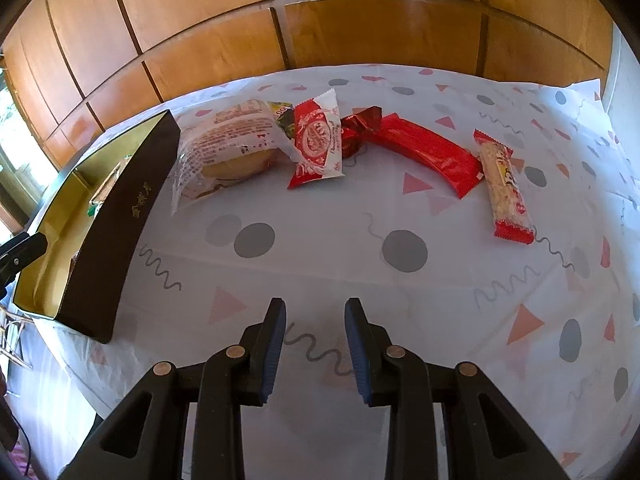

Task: Organize snacks
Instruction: 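Withdraw the open right gripper from the tin toward the remaining snacks, then grasp the large clear bread bag with the left gripper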

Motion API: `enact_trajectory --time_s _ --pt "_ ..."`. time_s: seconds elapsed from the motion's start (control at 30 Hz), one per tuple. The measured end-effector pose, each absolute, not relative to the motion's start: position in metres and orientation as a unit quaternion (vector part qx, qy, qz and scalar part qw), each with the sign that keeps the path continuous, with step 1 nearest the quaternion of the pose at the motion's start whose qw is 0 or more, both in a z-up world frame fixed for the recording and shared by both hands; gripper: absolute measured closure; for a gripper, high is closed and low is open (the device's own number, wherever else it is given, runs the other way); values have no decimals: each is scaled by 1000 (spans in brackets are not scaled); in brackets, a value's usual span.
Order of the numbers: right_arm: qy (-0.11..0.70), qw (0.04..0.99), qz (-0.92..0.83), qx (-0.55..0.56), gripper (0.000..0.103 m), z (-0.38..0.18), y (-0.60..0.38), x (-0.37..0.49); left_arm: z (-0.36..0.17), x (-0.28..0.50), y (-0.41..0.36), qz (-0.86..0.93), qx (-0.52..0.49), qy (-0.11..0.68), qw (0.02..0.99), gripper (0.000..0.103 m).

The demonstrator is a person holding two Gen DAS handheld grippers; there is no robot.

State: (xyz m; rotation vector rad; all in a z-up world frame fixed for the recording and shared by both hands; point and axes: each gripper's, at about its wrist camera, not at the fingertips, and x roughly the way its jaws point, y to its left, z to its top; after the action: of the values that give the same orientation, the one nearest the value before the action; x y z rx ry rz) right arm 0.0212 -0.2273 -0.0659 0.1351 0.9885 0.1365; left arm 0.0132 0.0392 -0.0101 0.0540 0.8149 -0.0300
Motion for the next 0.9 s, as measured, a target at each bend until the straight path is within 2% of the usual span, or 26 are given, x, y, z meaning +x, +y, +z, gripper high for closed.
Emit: enact_trajectory --time_s 0.47,0.53,0.9 --pt "470 877 73 70 68 -71 -230 21 -1 33 2 -88 77 396 911 24" --pt "467 878 76 70 68 -72 -230 20 4 40 -9 -111 94 394 908 19" --pt "459 880 91 80 67 -74 -233 18 3 93 -69 -206 213 401 867 7"
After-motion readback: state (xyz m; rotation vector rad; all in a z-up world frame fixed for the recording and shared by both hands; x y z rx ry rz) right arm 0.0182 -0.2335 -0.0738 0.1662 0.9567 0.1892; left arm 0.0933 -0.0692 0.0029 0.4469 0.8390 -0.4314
